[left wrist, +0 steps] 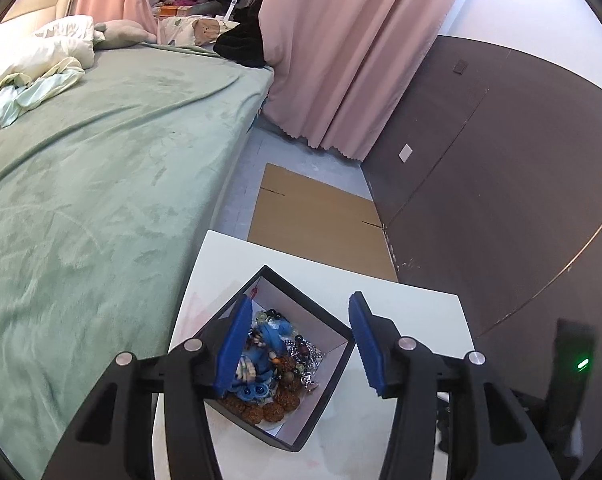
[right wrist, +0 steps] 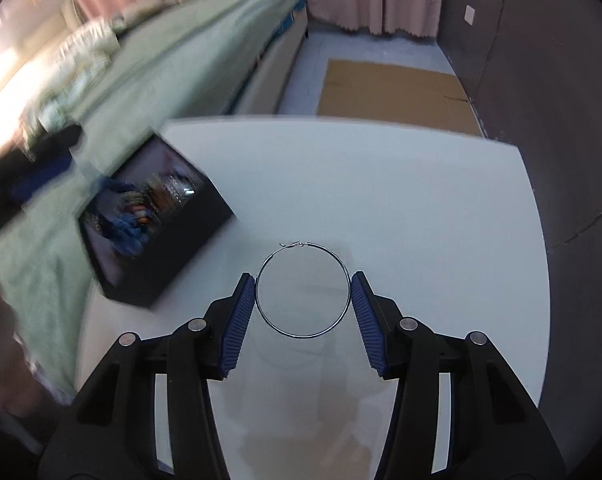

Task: Organize jewelry
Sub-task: 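Drop the blue strap into the box with the left tool while the right tool grasps the silver hoop, then carry the silver hoop earring over the box with the right tool and release it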

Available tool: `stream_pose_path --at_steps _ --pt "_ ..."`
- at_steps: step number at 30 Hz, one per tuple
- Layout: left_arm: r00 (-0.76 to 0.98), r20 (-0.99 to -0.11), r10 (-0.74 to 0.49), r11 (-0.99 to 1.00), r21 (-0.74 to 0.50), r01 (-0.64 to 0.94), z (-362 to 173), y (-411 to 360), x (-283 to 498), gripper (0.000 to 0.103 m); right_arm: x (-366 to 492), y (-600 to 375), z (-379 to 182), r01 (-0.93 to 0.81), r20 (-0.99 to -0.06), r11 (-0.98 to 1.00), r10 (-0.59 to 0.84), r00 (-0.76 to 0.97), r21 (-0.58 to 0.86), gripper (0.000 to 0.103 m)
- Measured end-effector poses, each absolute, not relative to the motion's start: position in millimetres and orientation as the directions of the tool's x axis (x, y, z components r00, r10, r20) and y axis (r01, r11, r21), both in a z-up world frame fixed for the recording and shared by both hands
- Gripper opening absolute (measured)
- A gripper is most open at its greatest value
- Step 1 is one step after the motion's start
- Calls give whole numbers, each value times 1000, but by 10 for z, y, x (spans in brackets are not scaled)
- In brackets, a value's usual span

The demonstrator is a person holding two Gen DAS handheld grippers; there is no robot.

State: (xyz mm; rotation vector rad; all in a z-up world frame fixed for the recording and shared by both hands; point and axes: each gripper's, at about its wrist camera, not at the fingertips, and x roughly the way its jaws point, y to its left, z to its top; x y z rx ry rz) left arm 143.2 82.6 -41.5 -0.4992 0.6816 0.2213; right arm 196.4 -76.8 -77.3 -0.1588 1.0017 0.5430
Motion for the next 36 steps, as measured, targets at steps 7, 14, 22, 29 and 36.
stream_pose_path --at_steps 7,14,22,29,36 --pt "759 -648 57 837 -384 -391 -397 956 1356 53 1946 -676 -472 -506 -728 803 546 415 314 51" --pt "770 -632 81 809 -409 -421 -343 1131 1226 64 1958 -502 -421 -510 -665 738 652 365 443 51" --pt "778 -622 88 796 -425 -430 -286 1330 1080 69 1937 -170 -437 -528 -647 713 678 348 462 51" --pt "779 -621 90 789 -433 -436 -257 1479 970 70 1945 23 -484 -554 -647 706 679 348 442 63" --pt "775 -626 89 800 -418 -430 -218 1489 879 79 1894 -31 -471 -544 -632 727 663 401 418 90"
